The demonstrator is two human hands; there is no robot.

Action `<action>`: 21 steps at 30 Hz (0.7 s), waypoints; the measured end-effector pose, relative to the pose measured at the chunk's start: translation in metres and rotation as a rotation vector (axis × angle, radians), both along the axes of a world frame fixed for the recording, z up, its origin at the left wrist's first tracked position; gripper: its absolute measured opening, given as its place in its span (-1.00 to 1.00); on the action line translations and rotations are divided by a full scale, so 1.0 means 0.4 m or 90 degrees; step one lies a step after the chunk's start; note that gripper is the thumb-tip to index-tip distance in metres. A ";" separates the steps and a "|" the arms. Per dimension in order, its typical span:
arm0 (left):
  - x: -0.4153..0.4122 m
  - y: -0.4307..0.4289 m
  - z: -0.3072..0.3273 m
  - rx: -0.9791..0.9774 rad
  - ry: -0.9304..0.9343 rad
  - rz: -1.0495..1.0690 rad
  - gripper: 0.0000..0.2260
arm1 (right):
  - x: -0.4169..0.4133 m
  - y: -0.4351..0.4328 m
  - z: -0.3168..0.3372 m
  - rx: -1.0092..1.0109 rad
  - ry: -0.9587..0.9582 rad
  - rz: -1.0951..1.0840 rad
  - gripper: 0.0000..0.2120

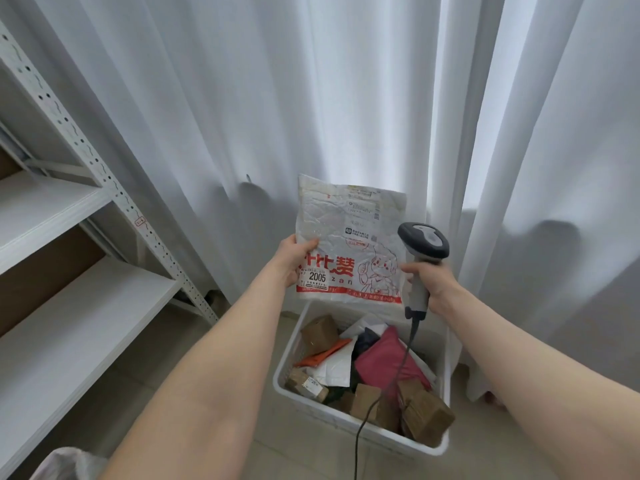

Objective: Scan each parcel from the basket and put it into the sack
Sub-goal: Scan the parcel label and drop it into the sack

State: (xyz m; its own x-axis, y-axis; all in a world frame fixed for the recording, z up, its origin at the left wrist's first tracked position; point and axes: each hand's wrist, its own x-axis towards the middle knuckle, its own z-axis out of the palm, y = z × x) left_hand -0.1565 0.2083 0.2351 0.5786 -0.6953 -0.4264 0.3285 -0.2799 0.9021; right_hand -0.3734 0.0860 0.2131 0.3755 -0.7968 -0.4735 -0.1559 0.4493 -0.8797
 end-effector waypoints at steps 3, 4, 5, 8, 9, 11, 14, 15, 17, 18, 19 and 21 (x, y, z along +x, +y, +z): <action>-0.033 -0.009 -0.005 -0.010 0.012 0.006 -0.88 | 0.000 0.013 0.012 -0.001 -0.017 0.038 -0.69; -0.048 -0.013 -0.007 -0.012 0.016 0.005 -0.89 | 0.003 0.019 0.015 -0.005 -0.027 0.056 -0.71; -0.062 -0.017 -0.009 -0.014 0.023 -0.001 -0.89 | 0.008 0.028 0.018 -0.008 -0.038 0.076 -0.72; -0.098 -0.029 -0.016 -0.017 0.052 -0.054 -0.78 | 0.028 0.057 0.028 -0.015 -0.064 0.115 -0.68; -0.108 -0.032 -0.019 -0.011 0.057 -0.073 -0.74 | 0.034 0.065 0.030 -0.018 -0.062 0.119 -0.69; -0.126 -0.037 -0.017 -0.002 0.055 -0.098 -0.71 | 0.044 0.078 0.031 -0.020 -0.053 0.120 -0.74; -0.140 -0.043 -0.013 0.006 0.048 -0.107 -0.68 | 0.048 0.093 0.024 -0.011 -0.055 0.109 -0.78; -0.143 -0.044 -0.012 0.014 0.046 -0.106 -0.69 | 0.050 0.096 0.018 -0.008 -0.053 0.104 -0.79; -0.149 -0.042 -0.007 0.027 0.051 -0.114 -0.71 | 0.053 0.105 0.014 -0.013 -0.047 0.093 -0.78; -0.154 -0.040 -0.004 0.031 0.056 -0.127 -0.72 | 0.055 0.110 0.014 -0.020 -0.048 0.084 -0.76; -0.160 -0.037 -0.001 0.034 0.055 -0.149 -0.72 | 0.059 0.113 0.013 -0.029 -0.052 0.073 -0.75; -0.168 -0.028 0.002 0.056 0.037 -0.191 -0.69 | 0.063 0.121 0.019 -0.051 -0.057 0.061 -0.74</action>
